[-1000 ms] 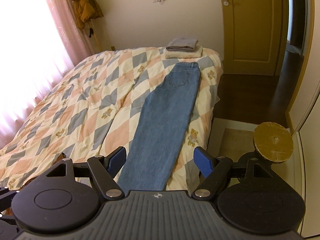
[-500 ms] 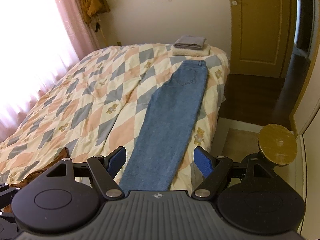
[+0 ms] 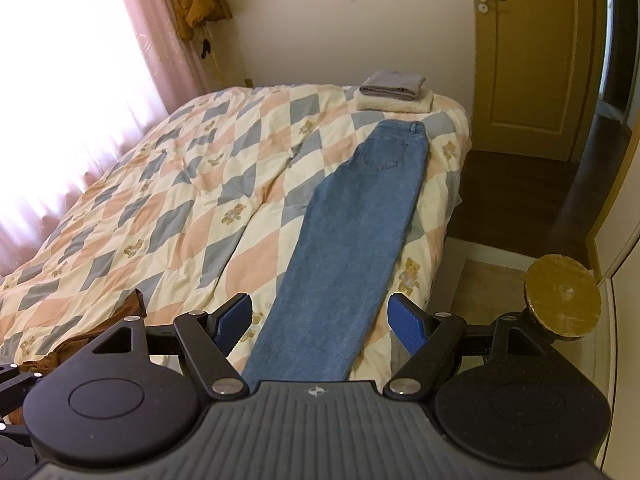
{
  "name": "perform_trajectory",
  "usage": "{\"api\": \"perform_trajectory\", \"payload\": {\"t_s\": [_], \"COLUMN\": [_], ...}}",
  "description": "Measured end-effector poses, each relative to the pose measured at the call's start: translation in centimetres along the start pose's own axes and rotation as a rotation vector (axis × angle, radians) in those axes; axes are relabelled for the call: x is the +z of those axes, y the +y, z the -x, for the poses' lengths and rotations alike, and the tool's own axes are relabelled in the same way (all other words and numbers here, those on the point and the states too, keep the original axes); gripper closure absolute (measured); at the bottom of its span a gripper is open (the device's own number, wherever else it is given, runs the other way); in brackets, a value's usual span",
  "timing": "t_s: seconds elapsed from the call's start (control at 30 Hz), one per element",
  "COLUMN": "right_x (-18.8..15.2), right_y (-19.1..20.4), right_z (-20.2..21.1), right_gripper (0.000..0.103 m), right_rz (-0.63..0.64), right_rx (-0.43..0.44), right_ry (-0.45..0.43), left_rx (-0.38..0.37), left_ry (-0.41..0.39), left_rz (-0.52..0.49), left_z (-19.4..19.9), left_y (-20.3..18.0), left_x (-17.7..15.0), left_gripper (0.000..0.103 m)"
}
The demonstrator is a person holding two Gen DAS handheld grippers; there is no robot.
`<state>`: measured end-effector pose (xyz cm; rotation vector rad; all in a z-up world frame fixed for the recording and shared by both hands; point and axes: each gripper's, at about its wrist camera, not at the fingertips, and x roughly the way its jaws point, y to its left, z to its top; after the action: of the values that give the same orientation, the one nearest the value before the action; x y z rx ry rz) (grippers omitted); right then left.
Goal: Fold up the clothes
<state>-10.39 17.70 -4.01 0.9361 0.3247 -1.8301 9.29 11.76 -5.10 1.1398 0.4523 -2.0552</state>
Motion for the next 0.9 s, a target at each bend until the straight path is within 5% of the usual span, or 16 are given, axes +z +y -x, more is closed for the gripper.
{"api": "perform_trajectory", "payload": {"t_s": [0.17,0.3,0.43,0.7,0.9], "right_x": [-0.4,-1.6,-5.6,-21.3,-30.2], "right_y": [-0.1,-0.2,0.4,5.2,7.3], "right_z": [-0.9,-2.0,-3.9,-10.2,-13.9], "right_gripper": [0.026,0.023,0.022,0.023,0.024], "right_rz": [-0.001,0.022,0.221,0.860,1.101], "right_rx": [-0.001,0.006,0.046,0.096,0.121], "right_ry": [0.029,0.040,0.060,0.169,0.179], "left_rx": [-0.004,0.006,0.091,0.077,0.067], "left_ry": [0.017,-0.022,-0.063,-0.105,-0.138], "left_rz": [-0.004,-0.120,-0.429,-0.979,-1.379], "left_z": [-1.2,-3.4,-7.3,-16.0,-22.4], "left_y": [0.3,0.5,0.2,-0.1,-0.2], "left_x": [-0.4,-2.4,-7.3,-17.2,-24.3], "left_gripper": [0.047,0.043,0.043,0.043,0.043]}}
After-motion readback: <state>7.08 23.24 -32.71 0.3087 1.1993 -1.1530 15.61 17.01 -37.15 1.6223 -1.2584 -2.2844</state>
